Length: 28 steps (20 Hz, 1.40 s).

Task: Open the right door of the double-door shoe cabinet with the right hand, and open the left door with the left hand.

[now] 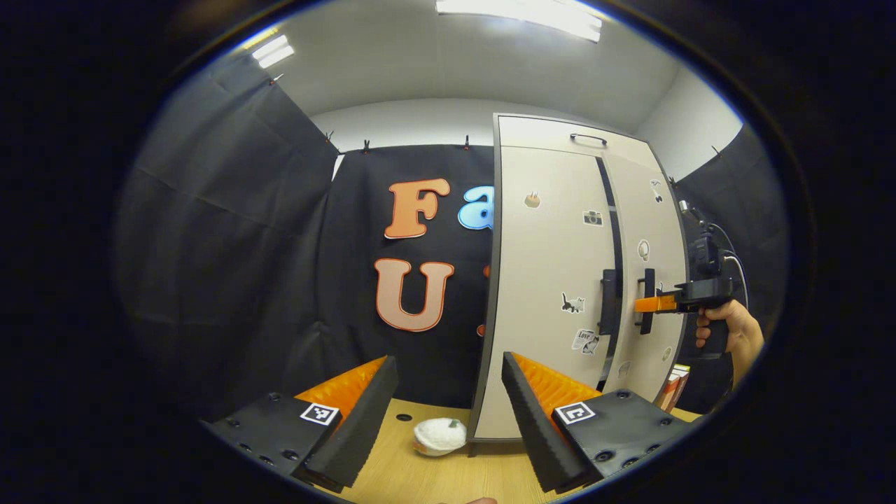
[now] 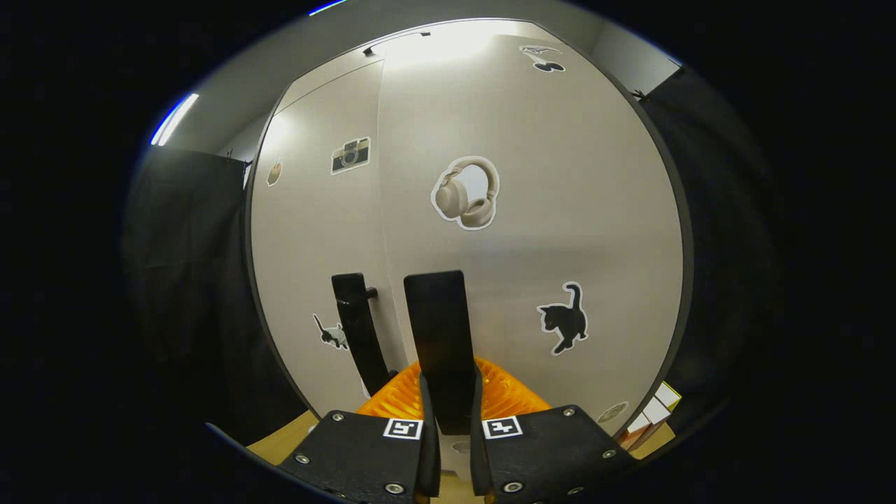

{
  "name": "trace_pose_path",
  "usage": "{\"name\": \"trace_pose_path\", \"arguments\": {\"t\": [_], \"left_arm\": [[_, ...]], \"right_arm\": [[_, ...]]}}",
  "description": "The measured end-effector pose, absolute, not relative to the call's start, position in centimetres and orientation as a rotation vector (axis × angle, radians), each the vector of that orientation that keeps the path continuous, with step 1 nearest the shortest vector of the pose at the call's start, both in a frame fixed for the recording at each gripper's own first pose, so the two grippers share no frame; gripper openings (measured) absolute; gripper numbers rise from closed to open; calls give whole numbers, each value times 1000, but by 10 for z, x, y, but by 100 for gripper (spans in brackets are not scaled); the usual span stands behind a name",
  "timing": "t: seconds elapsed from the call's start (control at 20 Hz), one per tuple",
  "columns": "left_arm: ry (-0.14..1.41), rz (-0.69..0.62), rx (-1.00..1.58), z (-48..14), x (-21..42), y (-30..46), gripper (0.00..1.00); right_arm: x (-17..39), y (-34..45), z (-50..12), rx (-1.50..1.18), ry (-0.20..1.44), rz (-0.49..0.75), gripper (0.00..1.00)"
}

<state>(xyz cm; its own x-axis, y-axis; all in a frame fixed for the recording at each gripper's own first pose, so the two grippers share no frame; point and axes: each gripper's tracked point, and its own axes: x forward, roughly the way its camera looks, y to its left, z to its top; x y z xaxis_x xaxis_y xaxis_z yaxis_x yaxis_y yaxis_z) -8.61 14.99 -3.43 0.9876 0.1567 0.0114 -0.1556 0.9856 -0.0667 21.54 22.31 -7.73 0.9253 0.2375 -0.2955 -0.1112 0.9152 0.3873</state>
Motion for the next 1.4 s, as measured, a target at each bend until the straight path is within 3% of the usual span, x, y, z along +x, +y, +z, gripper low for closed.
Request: {"name": "trace_pose_path", "arguments": {"t": [0.45,0.9,1.4], "left_arm": [[5,90,-90,-37,-78,108,96],[37,10,-66,-39,-58,52,96],[59,-54,-62,-35,-16,0,96]], "right_arm": [[161,197,-63,404,297,319,17],[133,165,-57,390,256,317,17],[120,121,-60,372,240,217,15]]}}
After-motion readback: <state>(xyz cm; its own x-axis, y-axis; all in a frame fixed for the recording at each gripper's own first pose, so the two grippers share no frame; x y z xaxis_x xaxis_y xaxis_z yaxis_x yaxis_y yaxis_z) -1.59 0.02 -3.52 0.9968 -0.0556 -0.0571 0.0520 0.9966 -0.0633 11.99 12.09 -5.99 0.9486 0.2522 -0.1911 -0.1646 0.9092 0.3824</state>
